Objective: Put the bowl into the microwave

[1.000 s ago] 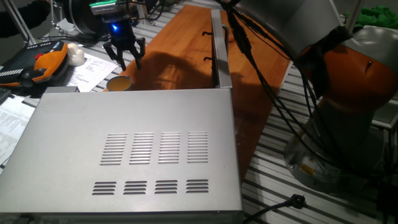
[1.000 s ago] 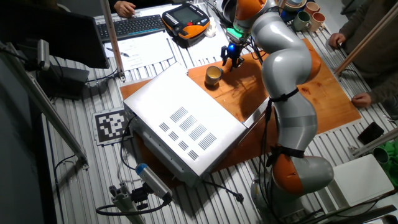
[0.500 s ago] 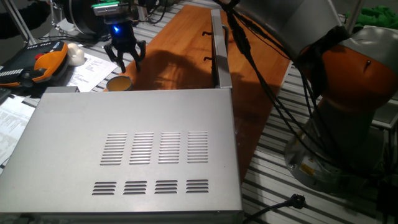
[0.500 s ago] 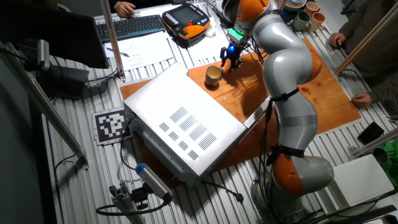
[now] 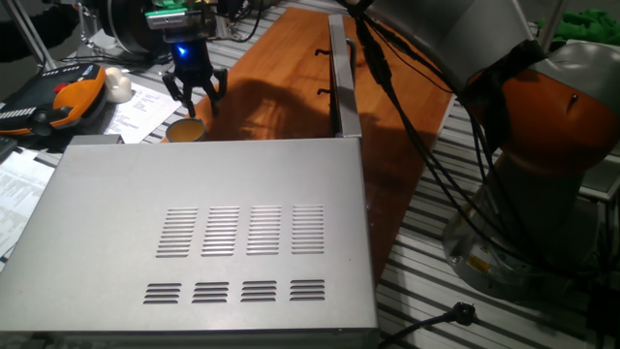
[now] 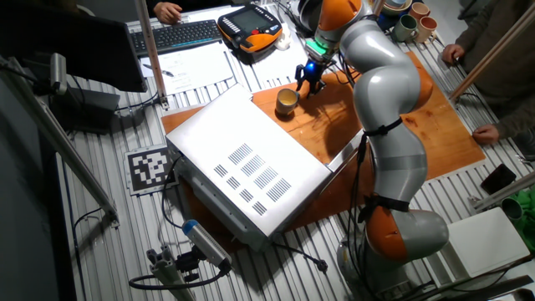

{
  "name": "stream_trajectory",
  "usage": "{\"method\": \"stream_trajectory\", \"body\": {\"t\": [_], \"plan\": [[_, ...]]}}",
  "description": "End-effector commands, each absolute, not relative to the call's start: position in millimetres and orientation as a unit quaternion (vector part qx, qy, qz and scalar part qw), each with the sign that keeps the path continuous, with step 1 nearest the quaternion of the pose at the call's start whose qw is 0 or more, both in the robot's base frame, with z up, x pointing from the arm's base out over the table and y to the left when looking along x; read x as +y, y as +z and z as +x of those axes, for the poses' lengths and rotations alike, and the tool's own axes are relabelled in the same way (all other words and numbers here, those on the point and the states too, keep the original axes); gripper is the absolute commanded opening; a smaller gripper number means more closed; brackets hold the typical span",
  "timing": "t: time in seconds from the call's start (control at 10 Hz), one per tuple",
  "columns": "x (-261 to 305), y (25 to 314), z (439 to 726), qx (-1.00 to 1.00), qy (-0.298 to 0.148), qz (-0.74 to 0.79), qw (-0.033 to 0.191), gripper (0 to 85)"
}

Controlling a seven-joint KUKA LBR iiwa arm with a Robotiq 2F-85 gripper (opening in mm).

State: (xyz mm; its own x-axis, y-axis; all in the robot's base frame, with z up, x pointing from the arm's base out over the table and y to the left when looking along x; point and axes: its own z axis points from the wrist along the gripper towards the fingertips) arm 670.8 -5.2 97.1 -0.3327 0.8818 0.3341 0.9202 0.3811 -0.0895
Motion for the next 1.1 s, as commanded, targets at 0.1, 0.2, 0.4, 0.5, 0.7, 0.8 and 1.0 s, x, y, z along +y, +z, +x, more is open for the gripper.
{"method": "stream_trajectory", "body": {"t": [0.1,0.2,0.4,0.5,0.7,0.8,1.0], "plan": [[-1.7,95.1,669.2,-0.813,-0.059,-0.555,0.168,51.0],[-0.7,94.4,668.7,-0.812,-0.06,-0.556,0.169,51.0],[-0.8,93.3,669.0,-0.809,-0.063,-0.558,0.176,51.0],[-0.8,91.7,669.4,-0.808,-0.065,-0.558,0.179,51.0],[-0.9,89.5,669.5,-0.805,-0.069,-0.559,0.185,51.0],[-0.9,88.9,669.2,-0.804,-0.072,-0.56,0.187,51.0],[0.1,87.3,667.7,-0.803,-0.075,-0.561,0.189,51.0]]}}
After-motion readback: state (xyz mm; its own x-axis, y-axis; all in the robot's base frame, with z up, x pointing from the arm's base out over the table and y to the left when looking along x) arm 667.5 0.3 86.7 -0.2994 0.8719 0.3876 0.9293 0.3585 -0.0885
